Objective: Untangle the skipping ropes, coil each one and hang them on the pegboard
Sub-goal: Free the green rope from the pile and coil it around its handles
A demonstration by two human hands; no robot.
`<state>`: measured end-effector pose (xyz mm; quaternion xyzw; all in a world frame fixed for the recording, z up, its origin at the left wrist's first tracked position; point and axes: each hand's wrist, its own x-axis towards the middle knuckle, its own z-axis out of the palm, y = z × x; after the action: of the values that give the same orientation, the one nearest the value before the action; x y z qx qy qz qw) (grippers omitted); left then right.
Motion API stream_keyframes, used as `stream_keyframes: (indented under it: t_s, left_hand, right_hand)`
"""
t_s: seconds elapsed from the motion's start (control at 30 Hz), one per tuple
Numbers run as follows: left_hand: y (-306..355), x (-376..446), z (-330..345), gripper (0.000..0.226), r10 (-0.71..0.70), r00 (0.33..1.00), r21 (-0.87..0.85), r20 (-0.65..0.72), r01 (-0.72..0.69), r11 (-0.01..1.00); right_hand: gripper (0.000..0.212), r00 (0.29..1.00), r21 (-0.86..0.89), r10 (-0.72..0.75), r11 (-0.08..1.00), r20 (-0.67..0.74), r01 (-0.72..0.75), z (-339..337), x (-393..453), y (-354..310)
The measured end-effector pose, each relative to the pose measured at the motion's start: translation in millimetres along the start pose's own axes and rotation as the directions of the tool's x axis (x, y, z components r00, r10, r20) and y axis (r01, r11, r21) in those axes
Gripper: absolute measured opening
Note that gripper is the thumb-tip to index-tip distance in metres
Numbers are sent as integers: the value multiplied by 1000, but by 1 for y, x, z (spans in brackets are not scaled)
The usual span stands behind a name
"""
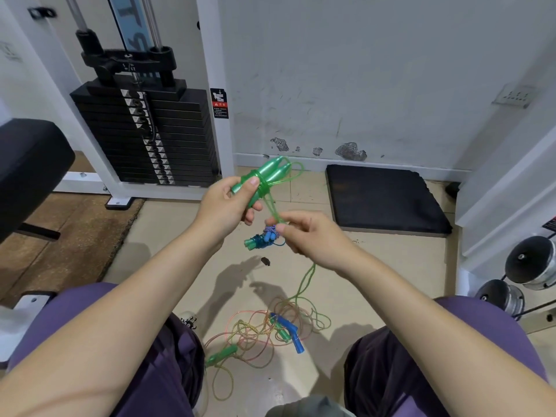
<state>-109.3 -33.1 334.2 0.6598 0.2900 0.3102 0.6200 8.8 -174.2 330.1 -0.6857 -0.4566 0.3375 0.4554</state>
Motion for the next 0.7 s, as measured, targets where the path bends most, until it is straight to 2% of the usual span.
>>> stream_keyframes:
  t_s: [0.1,0.2,0.3,0.33,0.43,0.53,0.63,0.7]
  left_hand:
    - [-8,5,-2,27,1,994,144,-109,14,989]
    - [-12,6,0,30,30,992,281,-126,6,960]
    - [-13,5,4,32,26,992,295,-122,12,955]
    - [-12,5,4,32,22,991,270,-129,13,963]
    - [-7,5,5,26,0,989,78,-150,12,997]
    - [-4,4,6,24,14,989,4,-146,-13,1000]
    - [-4,2,7,23,46,990,-8,-133,-48,999]
    - [-3,0,7,23,63,992,-13,-105,-65,998]
  right_hand:
    - [25,997,-249,-70,967,-31,60,10,-1,-3]
    - [32,982,-476,-186,867,-39,146,9,-3,-9]
    - [35,979,-554,-195,823,-66,126,8,-4,-11]
    - [36,982,-502,-158,861,-107,83,8,-3,-11]
    - [33,973,-173,2,984,-232,-43,9,2,-7]
    - [31,962,-69,111,989,-249,-132,10,5,-2]
    - [33,964,112,204,976,-171,-187,7,6,1]
    - [33,963,170,221,966,-157,-194,3,6,3]
